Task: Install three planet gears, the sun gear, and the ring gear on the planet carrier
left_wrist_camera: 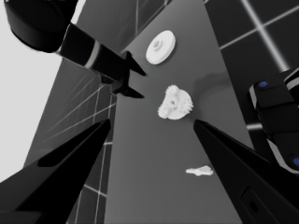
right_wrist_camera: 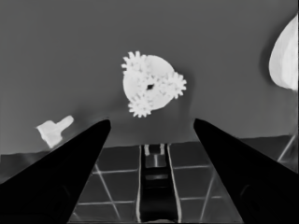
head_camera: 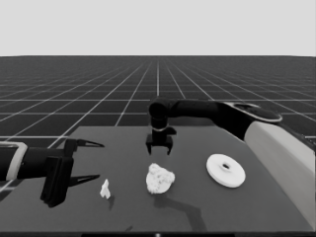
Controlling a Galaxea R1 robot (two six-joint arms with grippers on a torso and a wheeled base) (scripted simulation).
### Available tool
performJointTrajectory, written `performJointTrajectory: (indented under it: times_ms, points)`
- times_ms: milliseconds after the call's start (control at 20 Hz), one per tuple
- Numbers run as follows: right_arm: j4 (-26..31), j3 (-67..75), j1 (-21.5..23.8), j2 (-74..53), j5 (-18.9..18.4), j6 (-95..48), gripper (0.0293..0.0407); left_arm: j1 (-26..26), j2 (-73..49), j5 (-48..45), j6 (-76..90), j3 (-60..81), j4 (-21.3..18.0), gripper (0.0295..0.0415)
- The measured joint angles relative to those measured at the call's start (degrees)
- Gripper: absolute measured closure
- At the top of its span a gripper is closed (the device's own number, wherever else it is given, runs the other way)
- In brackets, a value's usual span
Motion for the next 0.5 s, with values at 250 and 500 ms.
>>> performJointTrajectory:
  times_ms: [250,500]
  points:
    - [1.41,-0.74,1.32,0.15,0.03,-4.59,0.0315,0.00,0.00,0.00,0.00,0.00,0.00,0.0326]
    - [-38.21,65.78,-30.36,-67.10,21.30,-62.41,0.0315,0.00,0.00,0.00,0.00,0.00,0.00,0.0326]
